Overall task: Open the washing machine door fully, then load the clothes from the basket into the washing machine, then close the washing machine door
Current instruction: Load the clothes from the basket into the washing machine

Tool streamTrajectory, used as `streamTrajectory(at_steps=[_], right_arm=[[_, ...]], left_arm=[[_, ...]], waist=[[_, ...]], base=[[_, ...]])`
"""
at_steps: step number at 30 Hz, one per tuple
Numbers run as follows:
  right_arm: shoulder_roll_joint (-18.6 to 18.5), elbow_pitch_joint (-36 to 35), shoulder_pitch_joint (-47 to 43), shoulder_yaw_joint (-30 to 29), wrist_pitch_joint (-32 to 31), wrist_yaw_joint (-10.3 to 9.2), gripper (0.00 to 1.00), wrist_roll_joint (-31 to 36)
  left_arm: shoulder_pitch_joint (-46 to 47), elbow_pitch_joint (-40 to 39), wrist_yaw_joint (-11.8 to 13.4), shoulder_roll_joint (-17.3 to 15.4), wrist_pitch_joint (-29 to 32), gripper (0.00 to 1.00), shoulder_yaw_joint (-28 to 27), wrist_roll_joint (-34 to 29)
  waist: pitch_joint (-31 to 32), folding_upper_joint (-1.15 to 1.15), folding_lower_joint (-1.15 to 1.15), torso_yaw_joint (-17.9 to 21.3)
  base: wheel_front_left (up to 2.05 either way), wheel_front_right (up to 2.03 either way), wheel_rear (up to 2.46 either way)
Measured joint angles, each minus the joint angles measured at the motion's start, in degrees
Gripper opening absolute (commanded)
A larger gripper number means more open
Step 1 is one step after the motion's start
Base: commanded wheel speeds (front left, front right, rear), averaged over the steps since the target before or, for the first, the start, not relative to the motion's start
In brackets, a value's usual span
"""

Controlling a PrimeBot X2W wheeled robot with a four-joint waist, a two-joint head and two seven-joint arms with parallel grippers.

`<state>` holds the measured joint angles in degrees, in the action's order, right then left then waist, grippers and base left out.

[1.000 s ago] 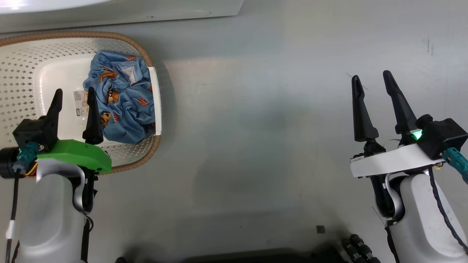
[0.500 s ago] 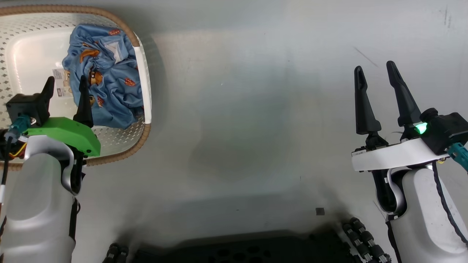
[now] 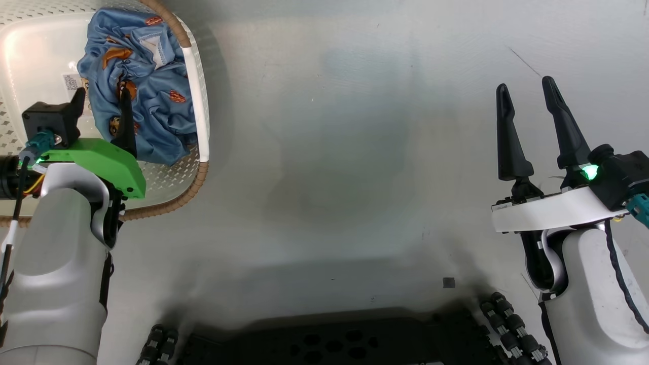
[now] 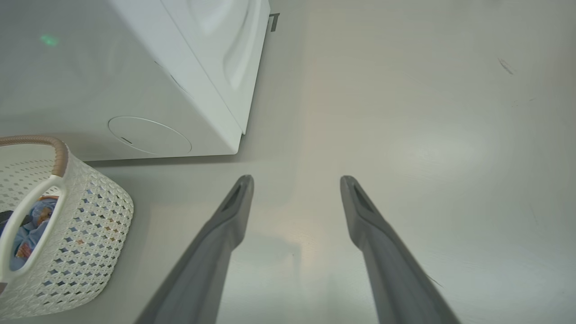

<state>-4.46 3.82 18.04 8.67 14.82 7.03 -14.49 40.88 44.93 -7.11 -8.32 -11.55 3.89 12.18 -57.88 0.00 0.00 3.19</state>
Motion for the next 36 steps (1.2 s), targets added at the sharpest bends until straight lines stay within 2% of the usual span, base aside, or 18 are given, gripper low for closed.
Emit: streamTrajectory(at_steps=[22,36], right_arm=[[0.2,-0.7,0.1,-0.3,0.0,0.00,1.00,0.0],[0.5,-0.8,0.1,-0.5,0.0,0.00,1.00,0.0]], left_arm=[[5.6,8.2,0.0,-1.3,2.5,1.00,3.0,3.6],[9.2,12.5,-0.2,-0.7,7.6,1.00,5.4,7.1]], waist=[[-2.5,0.00,0.00,0.6],[-3.2,0.00,0.00,1.2]], base=[[0.00,0.00,0.00],[0.00,0.00,0.00]])
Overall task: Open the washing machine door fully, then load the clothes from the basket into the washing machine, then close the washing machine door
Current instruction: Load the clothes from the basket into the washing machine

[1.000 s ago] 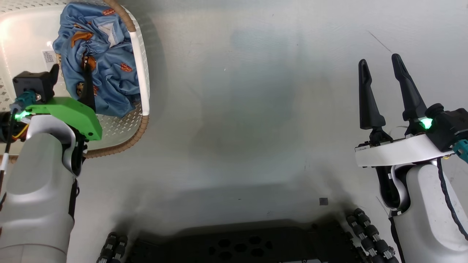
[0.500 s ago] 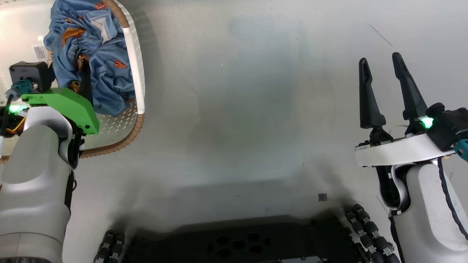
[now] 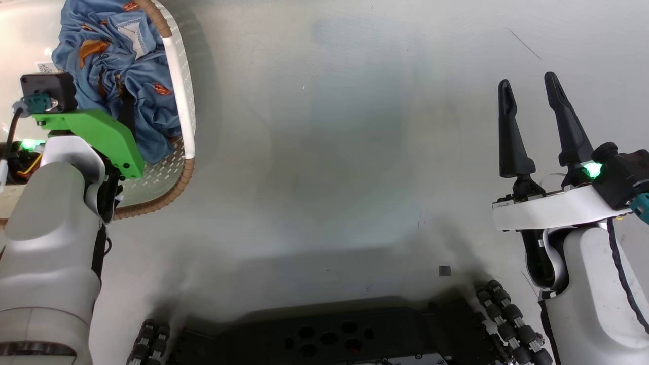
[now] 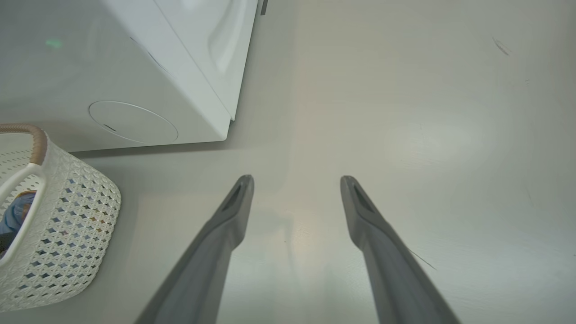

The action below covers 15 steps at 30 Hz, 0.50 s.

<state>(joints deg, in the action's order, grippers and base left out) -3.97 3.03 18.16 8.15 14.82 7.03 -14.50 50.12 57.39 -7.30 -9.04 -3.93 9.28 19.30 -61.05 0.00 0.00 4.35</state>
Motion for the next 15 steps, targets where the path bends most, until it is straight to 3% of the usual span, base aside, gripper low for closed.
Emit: streamTrajectory(at_steps=[3,4,6,7,15], right_arm=[[0.1,0.0,0.0,0.0,0.0,0.00,1.00,0.0],[0.1,0.0,0.0,0.0,0.0,-0.01,1.00,0.0],[0.2,0.0,0.0,0.0,0.0,-0.01,1.00,0.0],[0.2,0.0,0.0,-0.1,0.0,0.00,1.00,0.0],[0.2,0.0,0.2,-0.5,0.0,0.00,1.00,0.0]], left_arm=[[0.8,0.4,0.0,0.2,0.4,1.00,0.3,0.8],[1.0,0.6,0.0,0.3,0.8,0.75,0.5,0.9],[1.3,1.0,0.0,0.4,0.9,0.07,1.0,1.4],[1.5,1.0,0.0,0.4,0.9,0.00,1.4,1.4],[1.8,1.3,0.0,0.7,1.3,0.00,3.6,3.1]], waist=[[0.0,0.00,0.00,0.1],[0.0,0.00,0.00,0.1],[0.0,0.00,0.00,0.1],[0.0,0.00,0.00,0.1],[0.8,0.00,0.00,0.0]], base=[[0.00,0.00,0.00],[0.00,0.00,0.00],[0.00,0.00,0.00],[0.00,0.00,0.00],[0.00,0.00,0.00]])
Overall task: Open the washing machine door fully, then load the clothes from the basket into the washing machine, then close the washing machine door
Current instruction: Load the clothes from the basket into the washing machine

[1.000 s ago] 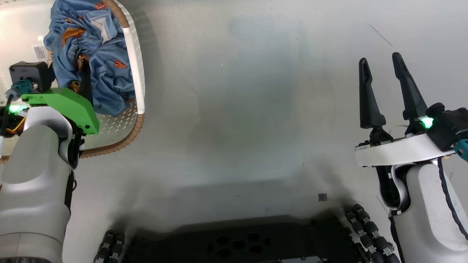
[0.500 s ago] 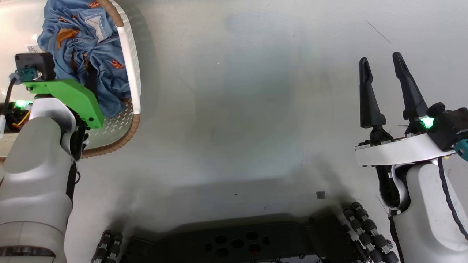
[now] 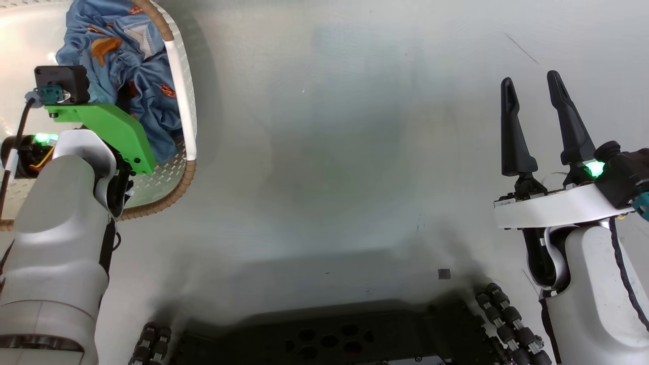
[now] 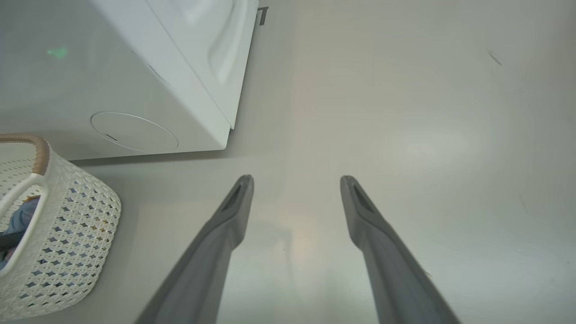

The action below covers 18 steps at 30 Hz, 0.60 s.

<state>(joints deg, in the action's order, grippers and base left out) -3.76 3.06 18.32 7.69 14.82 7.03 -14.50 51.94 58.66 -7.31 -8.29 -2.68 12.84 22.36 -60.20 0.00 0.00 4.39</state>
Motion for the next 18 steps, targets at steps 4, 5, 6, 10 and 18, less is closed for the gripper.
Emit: streamTrajectory(at_steps=[4,5,6,10,18], right_arm=[[0.0,0.1,0.3,-0.2,0.0,-0.01,1.00,0.0],[0.0,0.1,0.4,-0.2,0.0,0.00,1.00,0.0],[0.0,0.2,0.6,-0.3,0.0,-0.01,1.00,0.0],[0.0,0.5,1.2,-0.4,0.0,-0.01,1.00,0.0],[-0.1,1.7,1.2,-0.4,0.0,0.00,1.00,0.0]], left_arm=[[-0.3,0.2,0.0,0.1,-0.9,0.00,0.8,1.0],[-0.3,0.3,0.0,0.1,-1.3,0.00,1.1,1.2],[-0.4,0.3,0.0,0.1,-1.3,0.00,1.5,1.4],[-1.3,0.3,0.0,0.2,-2.8,0.00,2.3,2.1],[-5.2,0.2,0.0,0.2,-7.4,0.00,3.6,4.4]], waist=[[1.1,0.00,0.00,-0.2],[1.4,0.00,0.00,-0.2],[1.8,0.00,0.00,-0.3],[3.4,0.00,0.00,-0.5],[7.2,0.00,0.00,-1.2]], base=[[0.00,0.00,0.00],[0.00,0.00,0.00],[0.00,0.00,0.00],[0.00,0.00,0.00],[0.00,0.00,0.00]])
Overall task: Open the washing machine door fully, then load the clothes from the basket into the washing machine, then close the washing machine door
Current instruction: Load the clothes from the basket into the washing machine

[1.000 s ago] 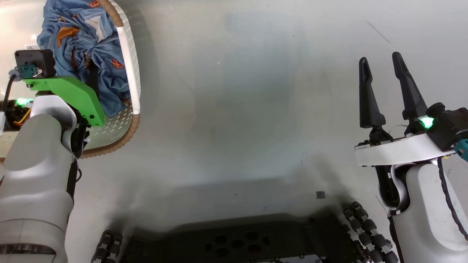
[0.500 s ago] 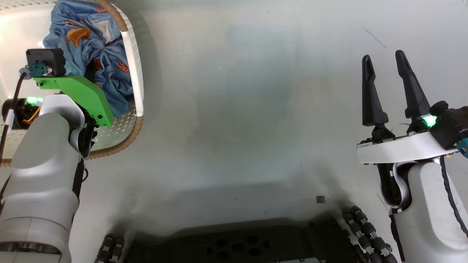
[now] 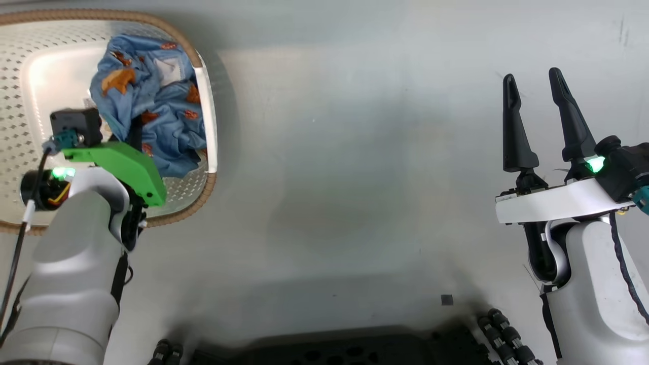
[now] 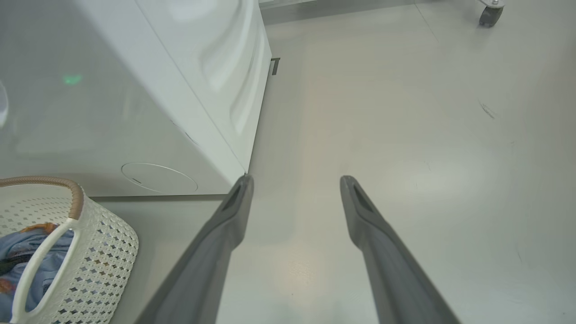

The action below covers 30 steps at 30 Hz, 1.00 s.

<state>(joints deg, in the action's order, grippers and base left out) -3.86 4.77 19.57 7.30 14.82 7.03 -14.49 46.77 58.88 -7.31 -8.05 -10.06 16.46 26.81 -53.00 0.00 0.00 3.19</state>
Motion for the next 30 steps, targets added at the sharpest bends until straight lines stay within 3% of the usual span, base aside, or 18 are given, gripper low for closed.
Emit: streamTrajectory(at_steps=[30], right_arm=[[-0.6,5.1,-2.8,2.2,0.0,-0.01,1.00,-0.1]], left_arm=[[-13.3,-5.9,0.0,0.2,-4.2,0.00,2.2,6.3]], waist=[[18.2,0.00,-0.01,-1.6]], base=[[0.00,0.00,0.00]])
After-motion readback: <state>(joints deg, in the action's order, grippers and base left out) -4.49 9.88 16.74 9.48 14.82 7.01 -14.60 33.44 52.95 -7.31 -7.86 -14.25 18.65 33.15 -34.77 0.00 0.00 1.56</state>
